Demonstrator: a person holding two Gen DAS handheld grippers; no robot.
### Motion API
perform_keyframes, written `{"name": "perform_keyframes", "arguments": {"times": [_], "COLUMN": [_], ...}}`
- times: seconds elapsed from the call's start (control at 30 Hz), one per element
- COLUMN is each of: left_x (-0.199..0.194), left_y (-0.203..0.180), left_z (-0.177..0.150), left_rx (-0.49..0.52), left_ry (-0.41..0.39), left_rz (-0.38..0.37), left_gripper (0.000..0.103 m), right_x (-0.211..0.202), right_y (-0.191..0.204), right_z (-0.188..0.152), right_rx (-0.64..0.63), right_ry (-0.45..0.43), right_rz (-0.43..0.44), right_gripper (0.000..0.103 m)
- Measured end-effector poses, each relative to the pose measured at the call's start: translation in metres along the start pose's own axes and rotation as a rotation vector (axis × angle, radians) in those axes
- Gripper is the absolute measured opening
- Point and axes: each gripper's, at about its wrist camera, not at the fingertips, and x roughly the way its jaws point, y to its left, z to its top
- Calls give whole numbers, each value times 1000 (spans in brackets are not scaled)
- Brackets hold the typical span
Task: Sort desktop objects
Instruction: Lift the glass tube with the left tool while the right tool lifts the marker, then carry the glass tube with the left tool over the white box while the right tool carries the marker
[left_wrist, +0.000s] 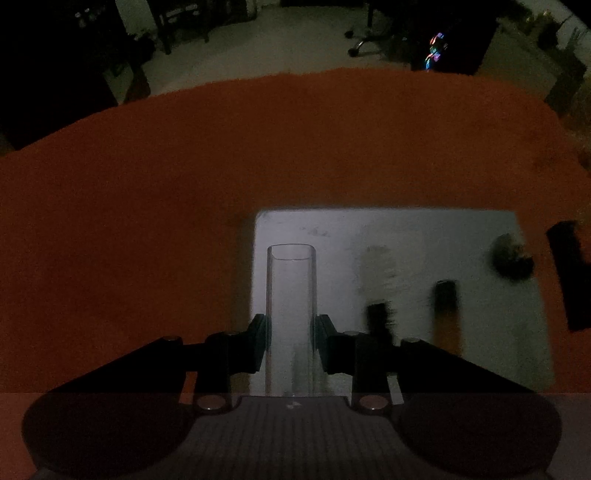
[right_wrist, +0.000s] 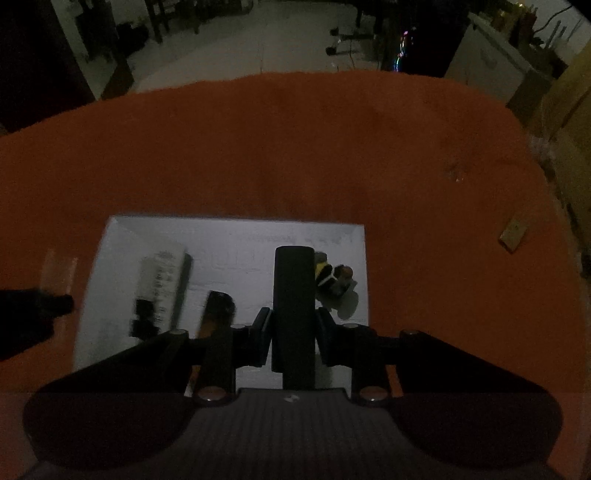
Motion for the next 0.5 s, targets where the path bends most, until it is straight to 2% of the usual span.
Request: {"name": "perform_keyframes", "arguments": {"times": [0.13, 0.23, 0.3, 0.37, 0.5], "left_x": [-49, -90, -115, -134, -145], "left_y": [-17, -32, -39, -41, -42], "left_z": [1, -9, -21, -35, -59], "left_rx": [41, 91, 100, 74, 90], "left_ry": [-64, -138, -172, -181, -179], "left_rz": [-12, 4, -14, -33, -52], "left_gripper": [24, 24, 24, 24, 24], "right_x": [-43, -79, -103, -124, -161], "right_y": [8, 16, 21, 25, 36], "right_z": [2, -4, -12, -22, -43], "right_rx": [-39, -54, -66, -97, -189], "right_ry": [-46, -93, -120, -140, -158], "right_rz": [-30, -9, 7, 14, 21], "right_gripper": [27, 27, 27, 27, 27]}}
